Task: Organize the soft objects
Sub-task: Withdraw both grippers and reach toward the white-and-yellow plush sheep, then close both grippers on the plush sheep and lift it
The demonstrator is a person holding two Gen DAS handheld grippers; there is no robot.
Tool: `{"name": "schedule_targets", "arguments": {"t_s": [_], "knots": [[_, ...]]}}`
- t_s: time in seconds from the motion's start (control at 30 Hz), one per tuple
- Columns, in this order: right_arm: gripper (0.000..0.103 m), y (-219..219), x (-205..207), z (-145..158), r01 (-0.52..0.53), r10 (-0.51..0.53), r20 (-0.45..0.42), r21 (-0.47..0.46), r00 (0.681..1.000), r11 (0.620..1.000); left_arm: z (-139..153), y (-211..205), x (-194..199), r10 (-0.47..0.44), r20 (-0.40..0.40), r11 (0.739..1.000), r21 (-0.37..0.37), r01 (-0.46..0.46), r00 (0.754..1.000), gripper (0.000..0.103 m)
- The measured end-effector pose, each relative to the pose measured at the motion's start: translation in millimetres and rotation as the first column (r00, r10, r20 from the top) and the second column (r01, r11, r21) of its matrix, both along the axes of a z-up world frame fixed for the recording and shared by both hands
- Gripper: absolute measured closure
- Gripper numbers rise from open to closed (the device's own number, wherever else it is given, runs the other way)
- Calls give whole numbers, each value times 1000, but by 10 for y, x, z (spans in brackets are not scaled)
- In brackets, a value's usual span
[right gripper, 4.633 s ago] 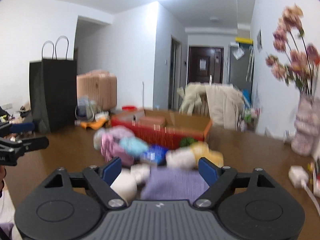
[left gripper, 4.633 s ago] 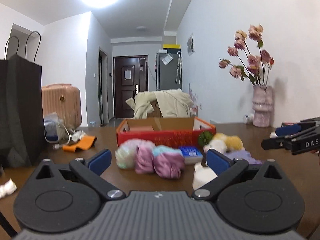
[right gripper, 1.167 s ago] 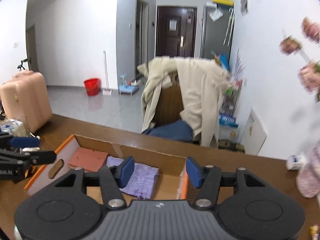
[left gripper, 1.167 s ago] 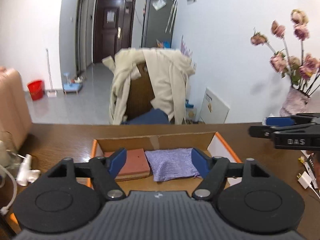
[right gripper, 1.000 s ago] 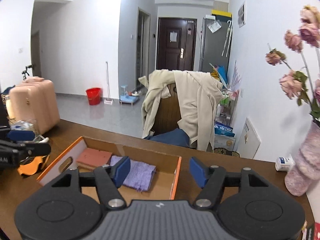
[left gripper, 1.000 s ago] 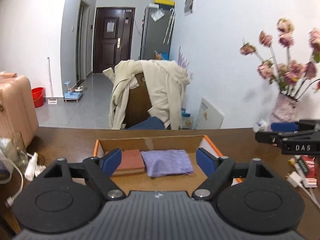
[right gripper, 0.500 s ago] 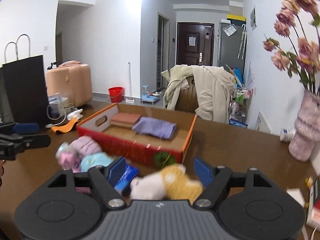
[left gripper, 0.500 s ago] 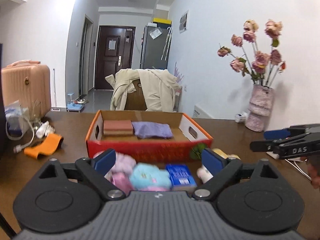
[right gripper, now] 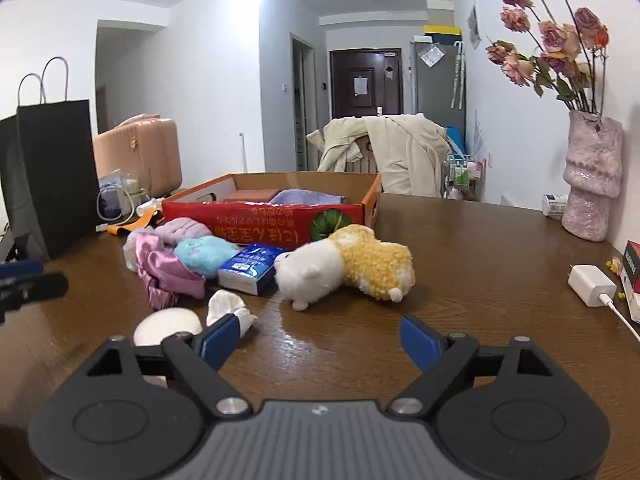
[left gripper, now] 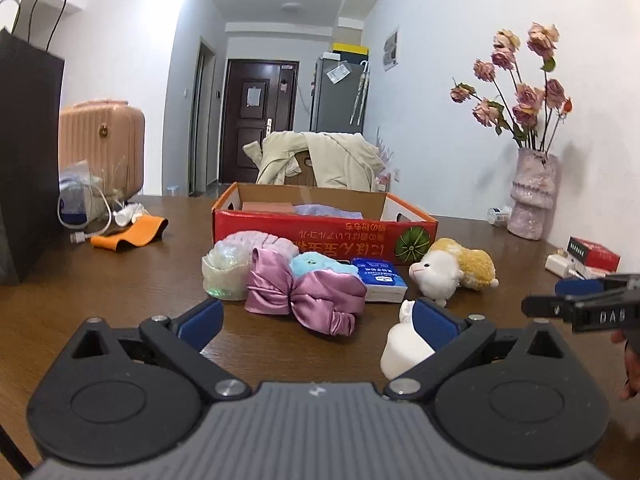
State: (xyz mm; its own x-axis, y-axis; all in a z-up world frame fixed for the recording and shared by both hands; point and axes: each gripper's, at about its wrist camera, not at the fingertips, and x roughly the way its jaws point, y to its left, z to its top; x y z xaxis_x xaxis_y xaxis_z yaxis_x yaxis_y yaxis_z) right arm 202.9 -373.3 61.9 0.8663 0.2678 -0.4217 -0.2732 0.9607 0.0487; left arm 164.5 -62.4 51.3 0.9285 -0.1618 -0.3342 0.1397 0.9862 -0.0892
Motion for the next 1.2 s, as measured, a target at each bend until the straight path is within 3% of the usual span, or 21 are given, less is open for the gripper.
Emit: {"name": "schedule_targets", "arguments": {"t_s": [0.23, 0.37, 0.47, 0.57, 0.7, 0.83, 0.93, 1.03, 1.07, 1.1, 1.2], "knots": [[16, -32, 151, 58, -18, 18, 3, -58, 1000, 998, -19, -94, 139, -18, -24, 1000, 13, 18, 1000, 0], [16, -122, 415, 166, -8, 7, -15, -93, 1000, 996, 143, -270, 306, -135, -14, 991, -6, 134, 991, 0], [16, -230, 704, 284, 6, -7, -18, -71, 1000, 997, 268, -493, 532, -202, -17, 979, 26, 202, 979, 0], [18, -336, 984, 358, 24, -25, -36, -30, 999, 999, 327, -772, 899, -237, -87, 967, 70, 243, 968, 0], [20, -434, 1347, 344, 18, -17, -66, 12, 998, 1000, 255, -1034, 1355, -286, -193, 953, 47, 300, 939, 1], [23, -513, 1664, 223, 15, -9, -94, 62, 996, 998, 99, -1262, 1689, -317, -260, 939, 48, 340, 912, 17], [32, -600, 1785, 63, 3, 14, -131, 125, 991, 992, -19, -1361, 1839, -341, -308, 927, 47, 372, 888, 22], [42, -647, 1792, -28, -31, 55, -155, 158, 986, 987, -140, -1433, 1934, -353, -340, 920, 42, 389, 872, 35], [51, -655, 1787, -39, -42, 69, -163, 166, 984, 985, -161, -1452, 1949, -348, -343, 922, 43, 385, 872, 43], [60, -673, 1779, -34, -47, 79, -171, 183, 982, 982, -180, -1467, 1957, -352, -344, 920, 43, 390, 870, 43], [61, -690, 1707, 19, -55, 80, -171, 150, 982, 987, -195, -1469, 1978, -379, -349, 912, 15, 410, 857, 43]]}}
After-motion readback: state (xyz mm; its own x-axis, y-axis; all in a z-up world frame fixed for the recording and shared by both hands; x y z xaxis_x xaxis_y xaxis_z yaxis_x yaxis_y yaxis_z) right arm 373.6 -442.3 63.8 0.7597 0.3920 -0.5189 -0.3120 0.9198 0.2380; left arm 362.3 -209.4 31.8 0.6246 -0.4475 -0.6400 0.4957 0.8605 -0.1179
